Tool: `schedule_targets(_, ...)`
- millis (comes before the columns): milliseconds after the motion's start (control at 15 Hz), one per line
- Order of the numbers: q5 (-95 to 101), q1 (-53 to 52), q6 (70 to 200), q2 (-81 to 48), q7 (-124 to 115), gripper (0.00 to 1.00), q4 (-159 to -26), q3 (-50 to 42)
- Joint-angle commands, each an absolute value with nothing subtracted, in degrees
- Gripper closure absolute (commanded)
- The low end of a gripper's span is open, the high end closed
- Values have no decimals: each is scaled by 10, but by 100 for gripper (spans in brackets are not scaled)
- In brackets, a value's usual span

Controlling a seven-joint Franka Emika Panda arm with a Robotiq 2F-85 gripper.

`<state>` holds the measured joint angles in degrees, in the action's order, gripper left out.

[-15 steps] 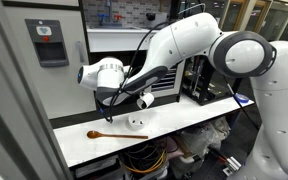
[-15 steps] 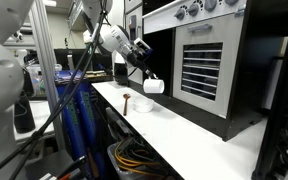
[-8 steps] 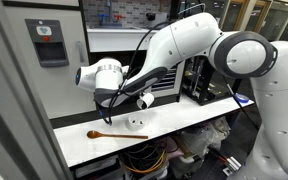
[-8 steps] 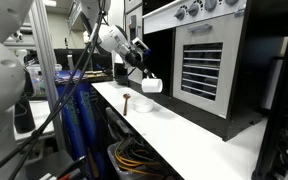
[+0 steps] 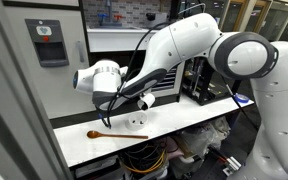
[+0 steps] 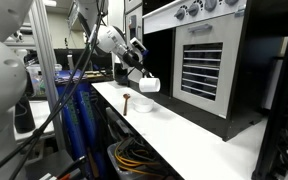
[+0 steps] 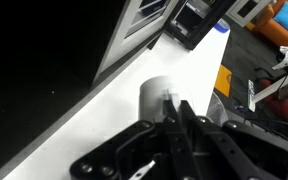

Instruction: Lift the white cup and empty its contents into the bowl

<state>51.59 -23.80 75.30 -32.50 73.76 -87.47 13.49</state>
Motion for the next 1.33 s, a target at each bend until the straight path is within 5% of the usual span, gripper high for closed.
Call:
schedule_targets(0,535,-239,725,-338,754,98,-861,144)
schedule_targets(1267,558,-245,696,-344,763,98,-867,155)
